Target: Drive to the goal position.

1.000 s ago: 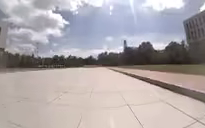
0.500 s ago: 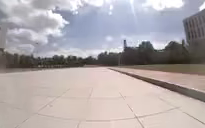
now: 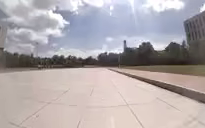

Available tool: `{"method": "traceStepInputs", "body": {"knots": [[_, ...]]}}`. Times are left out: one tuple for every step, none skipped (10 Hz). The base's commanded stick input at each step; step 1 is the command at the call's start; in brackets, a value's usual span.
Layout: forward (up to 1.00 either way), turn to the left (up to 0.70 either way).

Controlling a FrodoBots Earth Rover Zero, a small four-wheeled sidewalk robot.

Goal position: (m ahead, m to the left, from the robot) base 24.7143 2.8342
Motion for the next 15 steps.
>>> {"method": "traceStepInputs", "body": {"knots": [[0.7,0.0],[0.7,0.0],[0.7,0.0],[0.7,0.0],[0.7,0.0],[0.7,0.0],[0.7,0.0],[0.7,0.0],[0.7,0.0],[0.7,0.0],[0.7,0.0],[0.7,0.0],[0.7,0.0],[0.7,0.0],[0.7,0.0]]}}
